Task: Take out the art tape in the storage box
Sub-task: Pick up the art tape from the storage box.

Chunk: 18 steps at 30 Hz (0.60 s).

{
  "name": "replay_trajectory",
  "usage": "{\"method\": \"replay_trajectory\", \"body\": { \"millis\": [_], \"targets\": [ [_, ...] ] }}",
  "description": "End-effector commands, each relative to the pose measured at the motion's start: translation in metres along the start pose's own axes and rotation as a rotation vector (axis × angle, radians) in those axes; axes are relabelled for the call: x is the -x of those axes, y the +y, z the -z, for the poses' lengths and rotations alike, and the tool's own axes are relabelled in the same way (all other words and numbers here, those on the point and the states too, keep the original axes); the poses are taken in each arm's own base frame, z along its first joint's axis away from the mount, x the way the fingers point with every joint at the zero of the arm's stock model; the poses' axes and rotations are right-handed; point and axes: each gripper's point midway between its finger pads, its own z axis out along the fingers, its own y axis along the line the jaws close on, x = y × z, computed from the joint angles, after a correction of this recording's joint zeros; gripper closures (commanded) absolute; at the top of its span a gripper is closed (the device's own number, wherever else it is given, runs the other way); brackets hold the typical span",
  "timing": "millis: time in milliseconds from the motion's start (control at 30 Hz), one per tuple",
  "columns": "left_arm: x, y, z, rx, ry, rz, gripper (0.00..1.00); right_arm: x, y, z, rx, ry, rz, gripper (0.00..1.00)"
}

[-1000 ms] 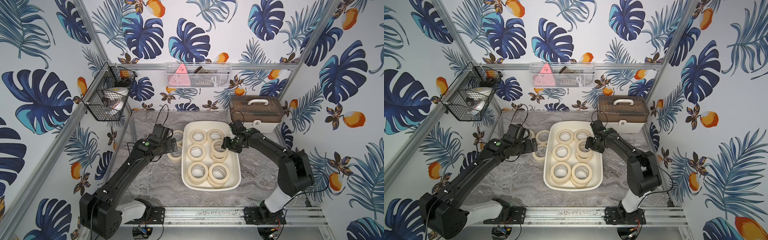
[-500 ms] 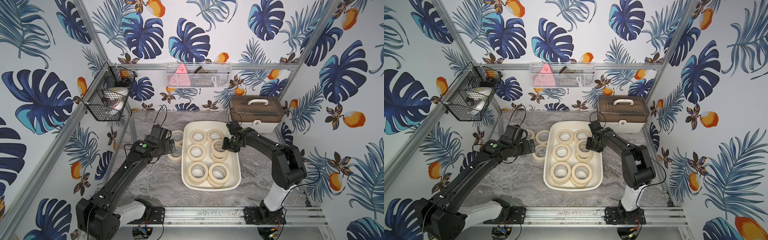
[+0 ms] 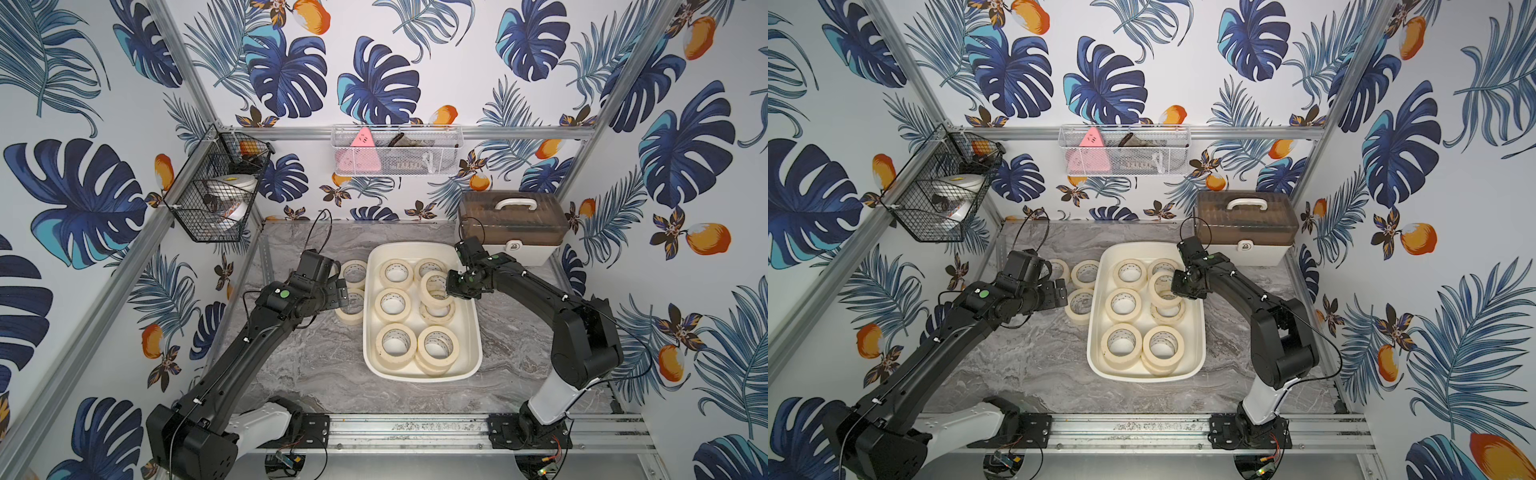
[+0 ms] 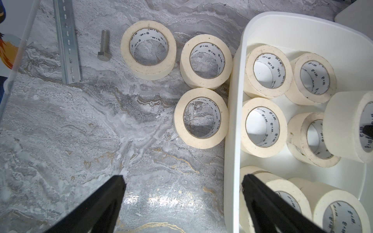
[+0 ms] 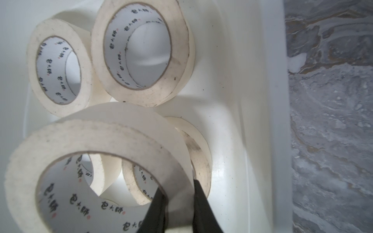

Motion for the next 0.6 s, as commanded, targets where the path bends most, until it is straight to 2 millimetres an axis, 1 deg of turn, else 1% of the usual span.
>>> {"method": "replay_trajectory", "body": {
  "millis": [0, 67, 167, 267, 333, 433, 567],
  "targets": [
    [0.004, -0.006, 0.008, -0.039, -0.013, -0.016, 0.01, 0.008, 0.009, 0.019, 0.000, -0.046, 0.030, 0.87],
    [0.008, -0.012, 0.015, -0.076, -0.022, -0.031, 0.04, 0.009, 0.019, 0.028, 0.007, -0.064, 0.051, 0.87],
    [0.012, -0.023, 0.025, -0.136, -0.020, -0.055, 0.06, 0.007, 0.038, 0.041, 0.031, -0.079, 0.078, 0.86],
    [0.018, -0.029, 0.036, -0.160, -0.014, -0.070, 0.10, 0.001, 0.064, 0.052, 0.052, -0.094, 0.123, 0.86],
    [0.022, -0.032, 0.043, -0.171, -0.018, -0.084, 0.11, -0.008, 0.086, 0.060, 0.070, -0.102, 0.167, 0.86],
    [0.026, -0.035, 0.053, -0.185, -0.023, -0.112, 0.14, -0.018, 0.111, 0.067, 0.097, -0.105, 0.206, 0.86],
    [0.026, -0.039, 0.059, -0.200, -0.004, -0.148, 0.17, -0.031, 0.139, 0.070, 0.125, -0.105, 0.252, 0.86]
  ]
}}
